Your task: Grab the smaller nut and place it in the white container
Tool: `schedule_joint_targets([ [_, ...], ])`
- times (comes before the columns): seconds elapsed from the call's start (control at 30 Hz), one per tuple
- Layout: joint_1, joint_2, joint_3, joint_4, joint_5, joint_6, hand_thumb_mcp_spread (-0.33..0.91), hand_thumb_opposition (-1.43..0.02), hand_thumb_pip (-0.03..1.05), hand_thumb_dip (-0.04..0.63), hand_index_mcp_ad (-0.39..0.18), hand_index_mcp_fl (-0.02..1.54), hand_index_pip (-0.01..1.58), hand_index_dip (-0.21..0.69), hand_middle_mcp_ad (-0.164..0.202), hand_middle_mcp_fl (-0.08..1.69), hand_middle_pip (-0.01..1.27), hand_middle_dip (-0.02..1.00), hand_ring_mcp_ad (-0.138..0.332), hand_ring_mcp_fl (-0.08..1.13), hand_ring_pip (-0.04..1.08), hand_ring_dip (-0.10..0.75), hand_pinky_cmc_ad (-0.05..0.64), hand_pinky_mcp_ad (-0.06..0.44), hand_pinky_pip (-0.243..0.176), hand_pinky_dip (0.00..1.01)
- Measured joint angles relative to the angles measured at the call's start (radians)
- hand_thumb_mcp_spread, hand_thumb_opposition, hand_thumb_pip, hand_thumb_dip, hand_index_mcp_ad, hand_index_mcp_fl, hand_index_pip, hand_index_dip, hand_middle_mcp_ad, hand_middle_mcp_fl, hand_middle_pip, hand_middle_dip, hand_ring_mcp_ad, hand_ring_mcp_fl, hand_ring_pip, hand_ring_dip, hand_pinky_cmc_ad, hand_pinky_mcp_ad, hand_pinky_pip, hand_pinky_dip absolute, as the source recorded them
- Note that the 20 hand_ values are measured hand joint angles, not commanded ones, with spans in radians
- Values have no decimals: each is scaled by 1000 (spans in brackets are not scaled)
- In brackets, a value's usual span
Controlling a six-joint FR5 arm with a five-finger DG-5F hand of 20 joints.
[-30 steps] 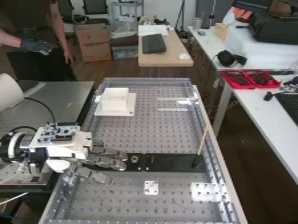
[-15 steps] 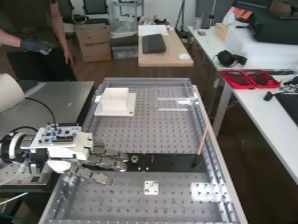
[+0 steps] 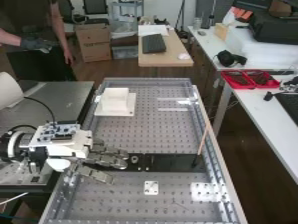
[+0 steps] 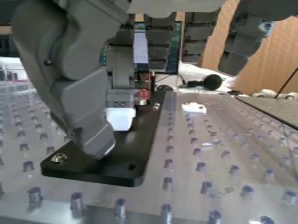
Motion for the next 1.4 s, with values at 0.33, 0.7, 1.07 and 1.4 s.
schedule_joint_targets([
  [0.33, 12, 29, -1, -16, -10, 12, 421, -972, 663, 215, -131, 375, 1524, 169, 54, 51, 131, 239, 134, -3, 94, 127, 346, 295, -26, 180],
  [0.7, 85, 121, 24, -134, -38, 14, 421, -972, 663, 215, -131, 375, 1527, 169, 59, 51, 131, 239, 138, -3, 94, 127, 346, 295, -26, 180],
  [1.07, 216, 136, 86, -276, -126, -13, 421, -972, 663, 211, -131, 375, 1524, 169, 54, 51, 131, 239, 136, -3, 98, 127, 346, 291, -26, 180],
  [1.4, 356, 84, 167, -337, -204, -9, 421, -972, 663, 215, -131, 375, 1524, 169, 58, 51, 131, 236, 138, -3, 94, 127, 346, 295, -26, 180],
])
